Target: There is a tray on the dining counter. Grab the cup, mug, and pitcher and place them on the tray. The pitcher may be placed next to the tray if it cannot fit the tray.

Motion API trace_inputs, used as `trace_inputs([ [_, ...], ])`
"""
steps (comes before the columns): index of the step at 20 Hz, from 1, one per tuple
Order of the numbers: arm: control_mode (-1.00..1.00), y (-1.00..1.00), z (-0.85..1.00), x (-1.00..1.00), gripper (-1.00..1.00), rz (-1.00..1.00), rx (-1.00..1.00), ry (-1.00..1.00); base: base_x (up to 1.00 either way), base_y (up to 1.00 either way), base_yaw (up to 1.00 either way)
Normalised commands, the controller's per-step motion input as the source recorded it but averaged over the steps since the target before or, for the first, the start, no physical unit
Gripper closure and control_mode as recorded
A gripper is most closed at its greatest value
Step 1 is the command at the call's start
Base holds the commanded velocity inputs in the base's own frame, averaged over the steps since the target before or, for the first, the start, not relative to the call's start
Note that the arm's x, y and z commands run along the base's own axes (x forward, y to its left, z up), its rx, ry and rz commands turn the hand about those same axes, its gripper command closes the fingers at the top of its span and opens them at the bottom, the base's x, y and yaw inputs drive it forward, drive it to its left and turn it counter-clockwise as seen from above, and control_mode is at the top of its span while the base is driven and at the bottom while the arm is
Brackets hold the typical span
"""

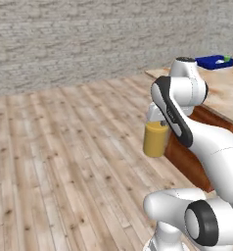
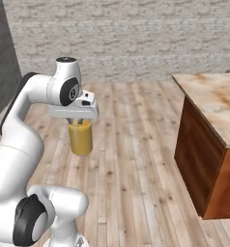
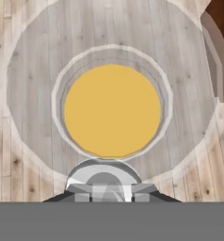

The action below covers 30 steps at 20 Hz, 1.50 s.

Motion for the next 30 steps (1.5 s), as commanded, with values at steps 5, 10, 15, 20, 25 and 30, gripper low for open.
trace_inputs([
  [5,1.00,0.00,0.00,0.00,1.00,0.00,0.00,0.00,1.00,0.25,-0.10],
  [10,1.00,0.00,0.00,0.00,1.00,0.00,0.00,0.00,1.00,0.28,-0.09],
  [15,1.00,0.00,0.00,0.00,1.00,0.00,0.00,0.00,1.00,0.33,-0.10],
  [20,1.00,0.00,0.00,0.00,1.00,0.00,0.00,0.00,1.00,0.36,-0.10],
  [25,1.00,0.00,0.00,0.00,1.00,0.00,0.00,0.00,1.00,0.35,-0.11],
  [30,1.00,0.00,0.00,0.00,1.00,0.00,0.00,0.00,1.00,0.33,-0.11],
])
